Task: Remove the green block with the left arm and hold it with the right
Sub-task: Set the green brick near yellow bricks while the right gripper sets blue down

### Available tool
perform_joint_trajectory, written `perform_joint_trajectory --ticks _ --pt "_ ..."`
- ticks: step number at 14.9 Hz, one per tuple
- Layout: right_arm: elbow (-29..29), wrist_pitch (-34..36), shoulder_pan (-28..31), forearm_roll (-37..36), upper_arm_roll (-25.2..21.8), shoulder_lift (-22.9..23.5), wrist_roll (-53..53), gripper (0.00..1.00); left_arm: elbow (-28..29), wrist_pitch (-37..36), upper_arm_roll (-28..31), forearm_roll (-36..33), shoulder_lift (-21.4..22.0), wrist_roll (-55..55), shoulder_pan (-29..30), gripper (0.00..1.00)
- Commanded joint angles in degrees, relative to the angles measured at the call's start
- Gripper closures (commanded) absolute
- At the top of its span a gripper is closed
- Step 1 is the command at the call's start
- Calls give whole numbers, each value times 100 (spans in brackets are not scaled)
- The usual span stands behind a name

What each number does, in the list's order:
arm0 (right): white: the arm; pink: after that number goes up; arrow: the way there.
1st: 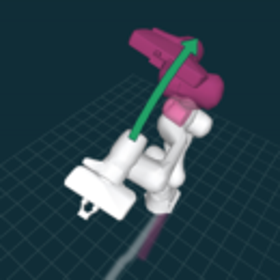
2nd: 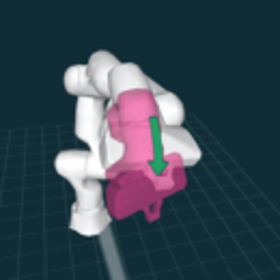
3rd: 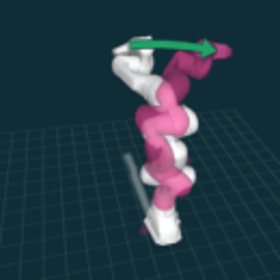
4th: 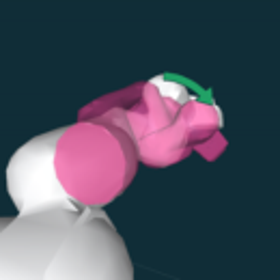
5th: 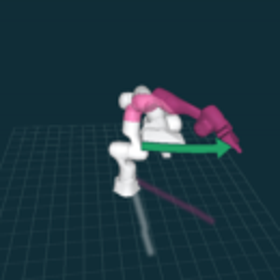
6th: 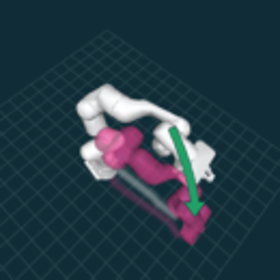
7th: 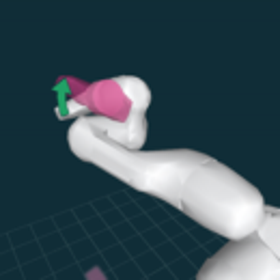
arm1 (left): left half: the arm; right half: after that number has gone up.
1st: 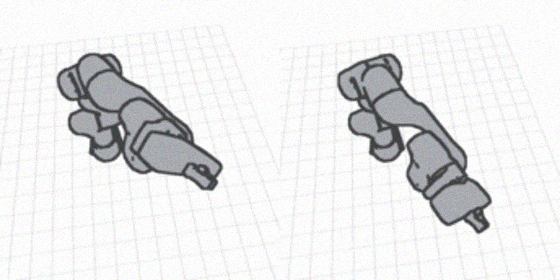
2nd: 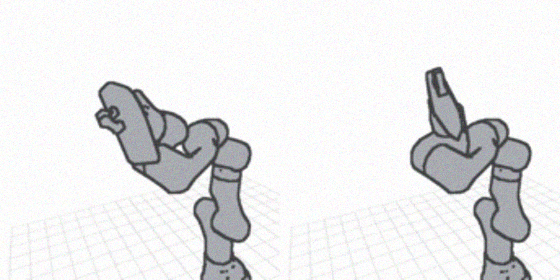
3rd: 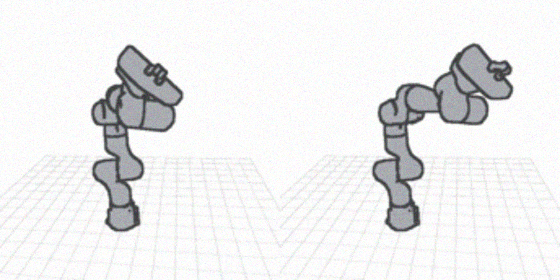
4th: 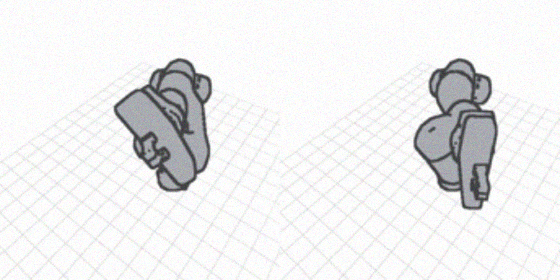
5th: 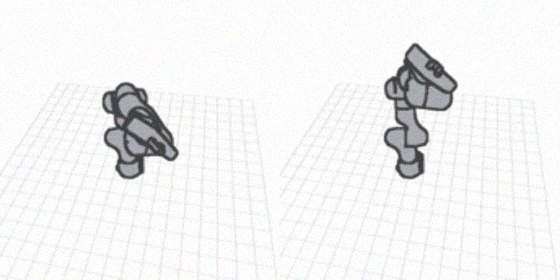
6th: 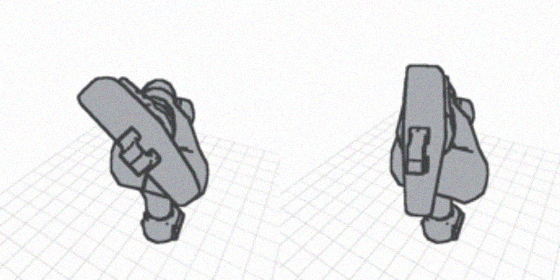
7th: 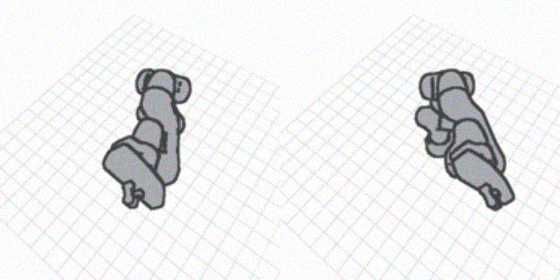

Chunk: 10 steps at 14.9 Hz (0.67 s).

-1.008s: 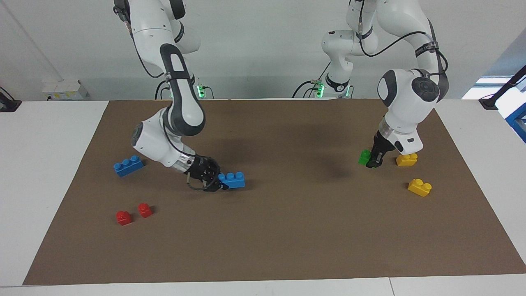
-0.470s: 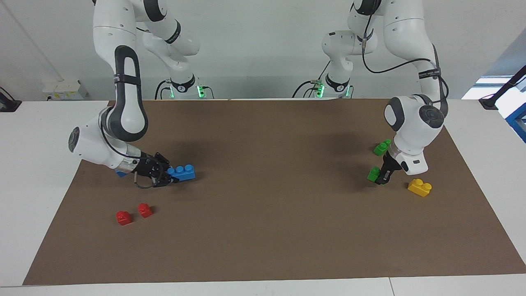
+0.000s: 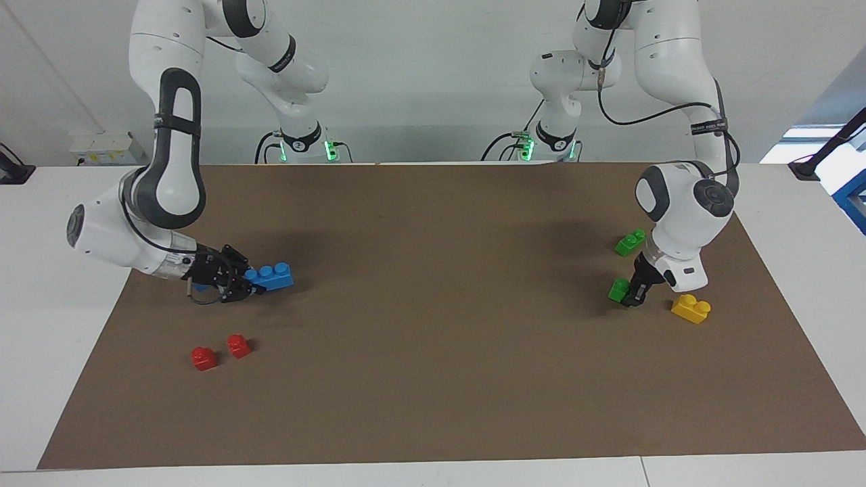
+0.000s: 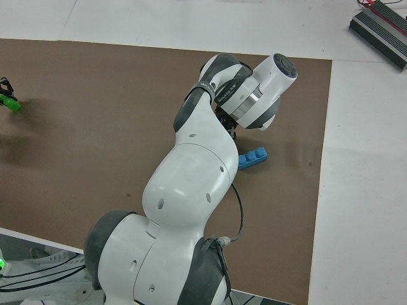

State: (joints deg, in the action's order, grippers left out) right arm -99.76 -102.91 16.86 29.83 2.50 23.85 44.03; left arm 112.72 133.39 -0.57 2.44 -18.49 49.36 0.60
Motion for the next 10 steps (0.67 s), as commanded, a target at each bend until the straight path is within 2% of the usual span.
perform_joint_trajectory --ticks 1,4,5,6,7,10 --pt "422 201 151 -240 102 348 -175 100 13 266 -39 90 -128 -181 63 100" --pt "414 96 142 -249 102 348 -290 100 22 363 -39 90 -181 -181 46 100" --pt "405 26 133 -250 102 348 -342 100 30 389 -39 90 -181 -190 54 86" --pt "344 -44 133 -258 102 348 -377 100 30 372 -39 90 -181 -277 54 30" --pt "317 -97 133 -258 93 348 -473 100 22 337 -39 90 -181 -382 63 0" --pt "168 -220 142 -267 93 339 -676 100 -13 267 -39 90 -181 -401 45 0"
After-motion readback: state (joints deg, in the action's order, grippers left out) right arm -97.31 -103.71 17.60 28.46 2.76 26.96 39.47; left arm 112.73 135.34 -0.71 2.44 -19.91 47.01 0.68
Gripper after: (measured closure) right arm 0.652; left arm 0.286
